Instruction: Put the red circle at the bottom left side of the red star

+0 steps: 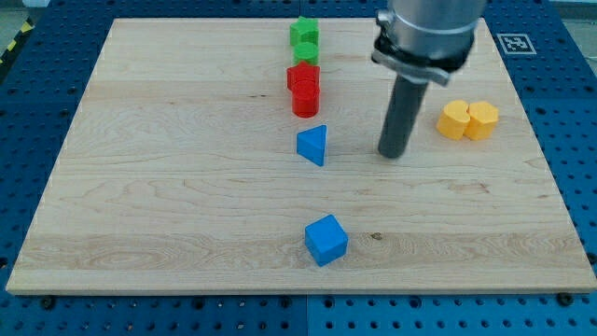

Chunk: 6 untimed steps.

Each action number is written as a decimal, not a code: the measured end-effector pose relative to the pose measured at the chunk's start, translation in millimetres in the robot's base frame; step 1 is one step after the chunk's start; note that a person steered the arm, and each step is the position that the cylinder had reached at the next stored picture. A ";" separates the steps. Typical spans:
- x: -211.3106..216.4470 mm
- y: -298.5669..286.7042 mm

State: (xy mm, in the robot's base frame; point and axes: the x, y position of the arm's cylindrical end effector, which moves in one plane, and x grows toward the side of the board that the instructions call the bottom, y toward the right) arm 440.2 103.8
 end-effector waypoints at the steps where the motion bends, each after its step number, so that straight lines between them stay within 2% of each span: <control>1: -39.6 -20.5; 3: -47.6 -112.9; 4: -47.8 -119.4; 5: -41.4 -86.1; 6: -17.9 -72.2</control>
